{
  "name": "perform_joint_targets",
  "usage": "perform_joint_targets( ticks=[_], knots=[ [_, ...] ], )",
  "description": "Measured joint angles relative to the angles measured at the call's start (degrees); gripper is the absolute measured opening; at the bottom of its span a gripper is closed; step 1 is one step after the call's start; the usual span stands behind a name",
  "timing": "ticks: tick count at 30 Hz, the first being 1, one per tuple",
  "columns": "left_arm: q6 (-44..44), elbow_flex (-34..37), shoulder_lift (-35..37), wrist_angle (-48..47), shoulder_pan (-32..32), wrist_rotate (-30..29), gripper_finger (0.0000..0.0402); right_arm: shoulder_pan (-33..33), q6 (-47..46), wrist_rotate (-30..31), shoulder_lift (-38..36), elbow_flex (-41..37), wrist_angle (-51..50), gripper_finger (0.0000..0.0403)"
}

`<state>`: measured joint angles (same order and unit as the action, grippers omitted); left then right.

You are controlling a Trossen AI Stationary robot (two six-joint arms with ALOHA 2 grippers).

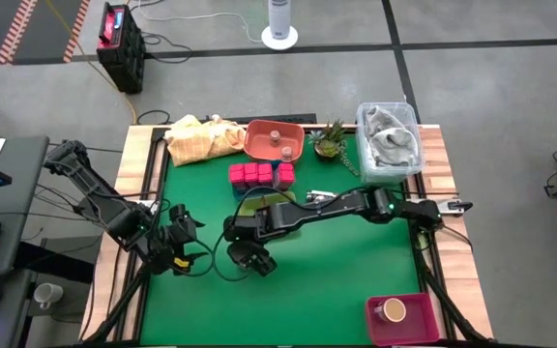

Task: Sort spices by type
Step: Put the gold seasoning can into the pink bin

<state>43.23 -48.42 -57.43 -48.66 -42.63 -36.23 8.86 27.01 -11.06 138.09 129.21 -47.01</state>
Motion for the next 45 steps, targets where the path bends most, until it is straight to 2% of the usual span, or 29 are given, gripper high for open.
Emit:
perform_joint_targets(
  ticks=[5,11,18,20,25,28,33,37,41,45],
  knots=[
    [1.3,0.0,0.0,0.1,-0.5,0.0,0.0366,-0.4,0.1,0.4,-0.4,-0.2,-2.6,0.0304],
    [0.0,0.0,0.0,0.4,-1.1,-0.9,0.0366,0.9,-0.5,3.1,-3.3,-0.4,-12.2,0.0304],
    [-4.4,0.0,0.0,0.6,-1.1,-11.2,0.0366,4.9,-14.4,2.9,-5.5,-0.3,-27.7,0.0304],
    [-6.4,0.0,0.0,0.6,-1.1,-13.7,0.0366,6.7,-17.5,4.5,-5.5,-0.4,-29.7,0.0304],
    [-9.9,-0.1,0.0,1.3,-1.1,-15.8,0.0366,10.8,-25.6,5.6,-5.7,-0.3,-33.9,0.0304],
    [-12.0,-0.1,0.0,2.8,-1.1,-14.0,0.0366,12.9,-30.8,5.7,-6.0,-0.4,-35.9,0.0304],
    [-19.8,-0.1,0.0,9.3,-1.1,-7.0,0.0366,16.2,-40.8,8.9,-9.9,-0.4,-35.9,0.0304],
    [-27.2,0.1,0.0,15.0,-1.5,-0.2,0.0366,20.2,-49.5,17.2,-14.9,-0.3,-38.0,0.0304],
    [-32.8,3.7,0.0,25.0,-1.8,3.1,0.0366,24.5,-57.9,25.5,-19.1,-0.3,-39.3,0.0304],
    [-34.2,7.3,0.0,32.0,-1.6,4.8,0.0366,28.0,-65.1,32.5,-21.5,-0.3,-40.1,0.0304]
  ],
)
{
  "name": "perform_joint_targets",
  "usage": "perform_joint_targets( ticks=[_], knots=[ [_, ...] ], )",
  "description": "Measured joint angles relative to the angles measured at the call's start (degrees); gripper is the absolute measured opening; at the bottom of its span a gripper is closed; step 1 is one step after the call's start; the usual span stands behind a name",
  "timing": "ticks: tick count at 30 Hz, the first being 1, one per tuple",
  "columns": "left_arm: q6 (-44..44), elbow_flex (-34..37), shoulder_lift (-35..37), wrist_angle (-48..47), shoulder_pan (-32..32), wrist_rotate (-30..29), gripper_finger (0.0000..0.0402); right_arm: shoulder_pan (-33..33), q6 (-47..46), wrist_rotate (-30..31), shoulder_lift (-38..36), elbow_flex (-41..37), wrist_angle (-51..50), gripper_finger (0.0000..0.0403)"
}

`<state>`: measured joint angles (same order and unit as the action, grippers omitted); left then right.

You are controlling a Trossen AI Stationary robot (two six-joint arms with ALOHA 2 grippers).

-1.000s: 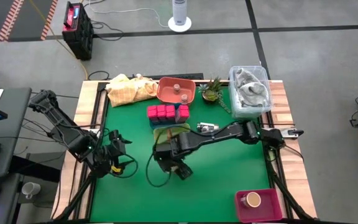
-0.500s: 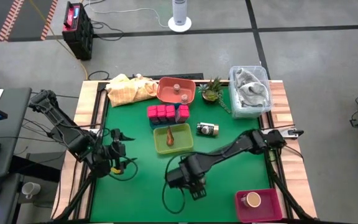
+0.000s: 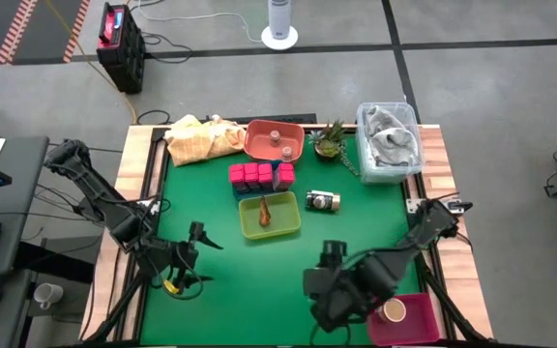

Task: Sort spices by type
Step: Put the gold seasoning can into the pink bin

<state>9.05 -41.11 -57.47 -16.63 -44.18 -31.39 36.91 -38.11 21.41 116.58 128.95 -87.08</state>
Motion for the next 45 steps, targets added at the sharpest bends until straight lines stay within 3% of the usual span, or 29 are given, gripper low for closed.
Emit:
perform_joint_targets(
  ticks=[3,12,28,41,45],
  knots=[
    [1.0,0.9,0.1,0.7,0.0,0.1,0.0366,1.9,-2.8,2.8,-0.6,0.0,0.0,0.0304],
    [4.7,2.9,0.2,0.9,0.0,2.7,0.0366,6.3,-16.0,2.6,-0.5,0.0,-1.7,0.0304],
    [1.4,2.9,0.2,3.1,0.0,2.6,0.0366,17.5,-44.9,1.3,-0.2,0.0,-2.8,0.0304],
    [1.3,2.9,0.2,2.9,0.0,2.6,0.0366,26.5,-71.6,-5.8,-0.2,-1.2,-2.8,0.0304],
    [1.3,2.9,0.2,2.8,0.0,2.5,0.0366,29.0,-79.9,-13.2,0.0,-5.2,-3.1,0.0304]
  ],
)
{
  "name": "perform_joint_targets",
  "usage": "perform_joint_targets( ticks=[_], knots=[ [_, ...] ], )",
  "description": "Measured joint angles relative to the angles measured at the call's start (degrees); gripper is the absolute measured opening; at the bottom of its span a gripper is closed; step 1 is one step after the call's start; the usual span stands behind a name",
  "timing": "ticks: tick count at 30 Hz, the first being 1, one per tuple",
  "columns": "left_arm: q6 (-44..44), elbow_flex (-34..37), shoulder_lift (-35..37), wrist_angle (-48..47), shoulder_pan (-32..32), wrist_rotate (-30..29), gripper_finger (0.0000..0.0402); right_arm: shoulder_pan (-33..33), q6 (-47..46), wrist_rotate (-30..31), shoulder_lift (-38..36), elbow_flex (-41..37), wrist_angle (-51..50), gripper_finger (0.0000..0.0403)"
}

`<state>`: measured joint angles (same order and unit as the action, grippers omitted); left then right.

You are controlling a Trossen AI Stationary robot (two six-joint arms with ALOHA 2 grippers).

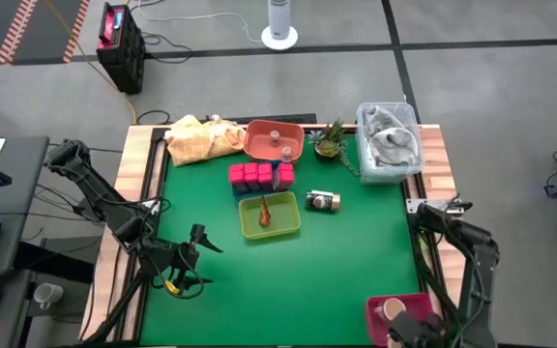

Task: Sort spices by type
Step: Put the gold seasoning can into the pink bin

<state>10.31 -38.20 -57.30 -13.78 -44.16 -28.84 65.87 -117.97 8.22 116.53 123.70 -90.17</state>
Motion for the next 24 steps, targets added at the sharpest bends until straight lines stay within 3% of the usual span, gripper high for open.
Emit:
perform_joint_targets(
  ticks=[6,18,24],
  knots=[
    [0.0,0.0,0.0,0.0,0.0,0.0,0.0366,3.2,-6.2,-1.3,0.0,-2.9,0.1,0.0304],
    [0.4,0.0,0.0,0.3,0.4,0.0,0.0366,4.9,-3.7,-2.1,-0.4,-7.1,0.2,0.0304],
    [0.1,-2.0,0.0,-0.8,2.0,0.0,0.0366,6.6,-5.4,-1.8,-4.9,-10.9,0.2,0.0304]
  ],
)
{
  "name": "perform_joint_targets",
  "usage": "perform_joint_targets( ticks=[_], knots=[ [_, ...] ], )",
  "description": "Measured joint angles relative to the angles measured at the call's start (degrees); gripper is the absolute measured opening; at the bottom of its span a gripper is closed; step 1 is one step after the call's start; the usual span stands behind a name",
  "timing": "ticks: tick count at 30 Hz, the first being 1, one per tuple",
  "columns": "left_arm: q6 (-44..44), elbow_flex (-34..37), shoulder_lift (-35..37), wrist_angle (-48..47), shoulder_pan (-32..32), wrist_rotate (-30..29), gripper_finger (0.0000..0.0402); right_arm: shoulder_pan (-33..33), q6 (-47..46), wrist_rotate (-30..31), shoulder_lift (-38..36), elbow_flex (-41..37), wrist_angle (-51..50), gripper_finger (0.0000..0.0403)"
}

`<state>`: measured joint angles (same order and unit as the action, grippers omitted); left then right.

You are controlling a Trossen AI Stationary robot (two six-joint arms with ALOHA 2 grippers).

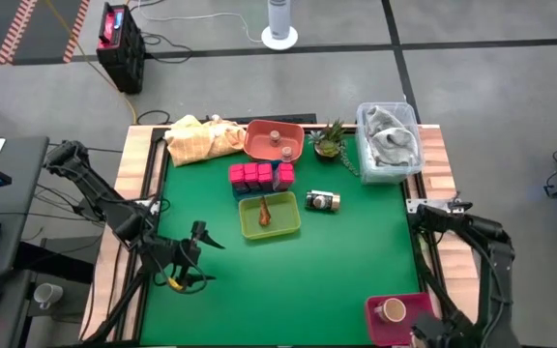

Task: Sort spices by type
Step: Put the gold seasoning can into the pink bin

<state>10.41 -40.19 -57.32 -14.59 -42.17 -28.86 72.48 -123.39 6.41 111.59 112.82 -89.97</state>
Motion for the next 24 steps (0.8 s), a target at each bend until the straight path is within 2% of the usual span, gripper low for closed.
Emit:
perform_joint_targets(
  ticks=[7,13,21,24],
  knots=[
    [-1.2,-1.4,0.0,-0.7,1.3,0.0,0.0366,0.2,0.4,3.1,-8.2,-9.0,-0.1,0.0304],
    [0.2,-1.4,0.0,-3.4,1.4,0.0,0.0366,0.2,0.7,3.1,-11.9,-16.0,0.0,0.0304],
    [0.9,-1.4,0.0,-4.5,1.4,0.0,0.0366,0.7,-0.2,3.1,-12.6,-22.2,0.3,0.0304],
    [1.2,-1.4,0.0,-4.5,1.4,0.0,0.0366,0.7,-0.2,3.1,-11.6,-22.4,-0.1,0.0304]
  ],
)
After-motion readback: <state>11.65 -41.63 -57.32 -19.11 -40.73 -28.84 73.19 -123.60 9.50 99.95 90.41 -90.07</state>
